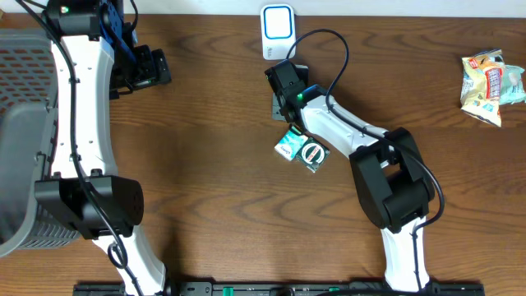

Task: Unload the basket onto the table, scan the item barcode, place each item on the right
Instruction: 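Reach the right gripper to the orange Kleenex pack and grasp it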

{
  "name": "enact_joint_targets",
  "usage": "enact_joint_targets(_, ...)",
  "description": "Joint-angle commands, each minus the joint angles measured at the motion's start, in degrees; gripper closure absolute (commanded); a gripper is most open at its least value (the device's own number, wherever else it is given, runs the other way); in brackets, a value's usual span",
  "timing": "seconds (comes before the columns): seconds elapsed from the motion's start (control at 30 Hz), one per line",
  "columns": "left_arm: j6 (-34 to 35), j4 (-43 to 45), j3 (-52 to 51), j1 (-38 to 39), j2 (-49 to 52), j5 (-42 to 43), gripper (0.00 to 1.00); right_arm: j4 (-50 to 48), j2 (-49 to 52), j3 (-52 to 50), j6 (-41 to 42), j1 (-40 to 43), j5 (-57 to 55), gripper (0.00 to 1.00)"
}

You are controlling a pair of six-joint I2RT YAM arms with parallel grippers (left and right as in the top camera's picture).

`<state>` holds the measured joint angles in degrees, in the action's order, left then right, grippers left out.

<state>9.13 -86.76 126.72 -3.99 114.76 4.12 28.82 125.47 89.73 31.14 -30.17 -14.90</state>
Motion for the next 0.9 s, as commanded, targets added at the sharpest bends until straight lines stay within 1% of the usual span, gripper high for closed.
enact_joint_targets(0.0, -0.3, -0.2, 0.2, -0.2, 0.3, -0.5, 0.02, 6.8, -1.3, -0.7, -0.5, 2.2, -9.6, 0.64)
enact_joint_targets(0.07, -0.3, -0.2, 0.2, -0.2, 0.3, -0.5, 0.02, 10.0, -2.7, -0.7, -0.6, 3.5, -10.7, 0.64)
enact_joint_targets(0.13, -0.3, -0.2, 0.2, -0.2, 0.3, -0.5, 0.02, 11.6, -4.1, -0.7, -1.0, 4.5, -10.2, 0.61)
enact_joint_targets(0.3, -0.3, -0.2, 0.2, -0.2, 0.3, -0.5, 0.02, 11.7, -7.0, -0.7, -10.2, 5.0, -8.3, 0.53)
enact_joint_targets(0.43, -0.3, -0.2, 0.2, -0.2, 0.3, -0.5, 0.02, 11.7, -6.7, -0.7, -13.4, 5.0, -7.3, 0.53)
enact_joint_targets(0.5, -0.3, -0.2, 0.2, -0.2, 0.3, -0.5, 0.02, 11.7, -6.1, -0.7, -13.9, 5.1, -4.5, 0.54)
enact_joint_targets(0.53, -0.3, -0.2, 0.2, -0.2, 0.3, -0.5, 0.02, 11.7, -5.6, -0.7, -14.1, 5.1, -3.7, 0.5)
enact_joint_targets(0.57, -0.3, -0.2, 0.2, -0.2, 0.3, -0.5, 0.02, 11.9, -5.2, -0.7, -14.1, 5.1, -3.6, 0.5)
enact_joint_targets(0.77, -0.3, -0.2, 0.2, -0.2, 0.3, -0.5, 0.02, 11.2, -0.8, -0.9, -14.1, 5.0, -2.0, 0.54)
enact_joint_targets(0.87, -0.3, -0.2, 0.2, -0.2, 0.3, -0.5, 0.02, 11.4, 0.2, -0.9, -14.1, 5.0, -2.1, 0.64)
